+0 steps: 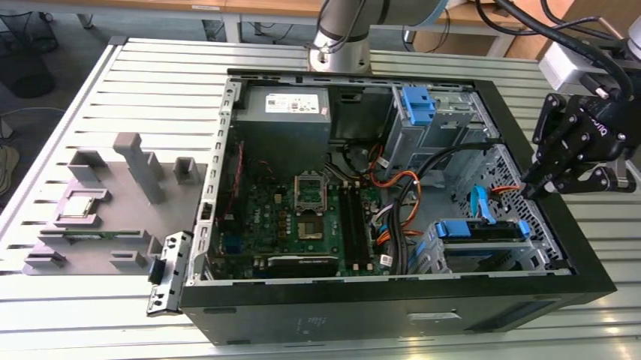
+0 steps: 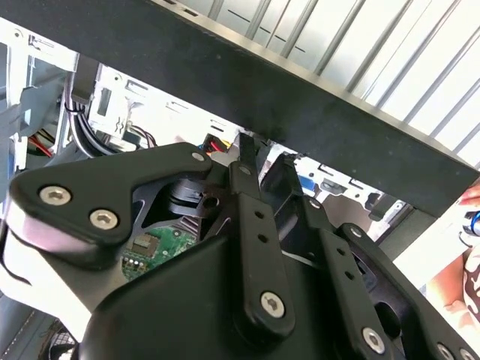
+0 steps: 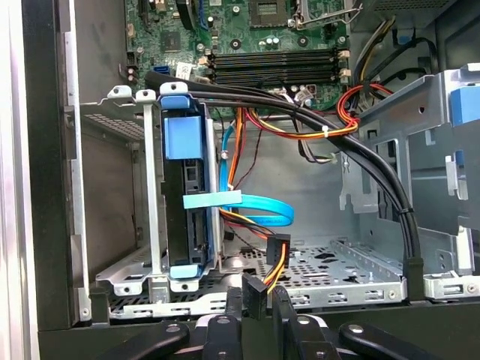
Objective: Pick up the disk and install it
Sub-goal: 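Insert the second disk wire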
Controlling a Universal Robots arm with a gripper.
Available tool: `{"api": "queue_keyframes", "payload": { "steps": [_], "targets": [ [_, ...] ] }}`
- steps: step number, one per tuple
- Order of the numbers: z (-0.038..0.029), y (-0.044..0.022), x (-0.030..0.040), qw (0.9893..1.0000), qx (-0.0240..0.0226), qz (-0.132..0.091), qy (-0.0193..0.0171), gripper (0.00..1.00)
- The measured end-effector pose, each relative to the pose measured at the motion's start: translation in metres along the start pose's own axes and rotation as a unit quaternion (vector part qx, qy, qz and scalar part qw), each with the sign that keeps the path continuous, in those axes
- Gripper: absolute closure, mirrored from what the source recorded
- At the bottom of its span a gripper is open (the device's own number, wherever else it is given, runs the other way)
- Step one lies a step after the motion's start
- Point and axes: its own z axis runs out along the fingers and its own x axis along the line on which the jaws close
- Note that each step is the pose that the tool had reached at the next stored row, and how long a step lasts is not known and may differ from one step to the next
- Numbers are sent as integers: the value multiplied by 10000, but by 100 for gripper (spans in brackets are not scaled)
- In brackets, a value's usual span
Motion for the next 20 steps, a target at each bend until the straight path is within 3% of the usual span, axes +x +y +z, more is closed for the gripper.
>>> {"api": "queue_keyframes", "payload": {
  "steps": [20],
  "targets": [
    [6,4,-13,10000,0,1,0,71]
  ]
}}
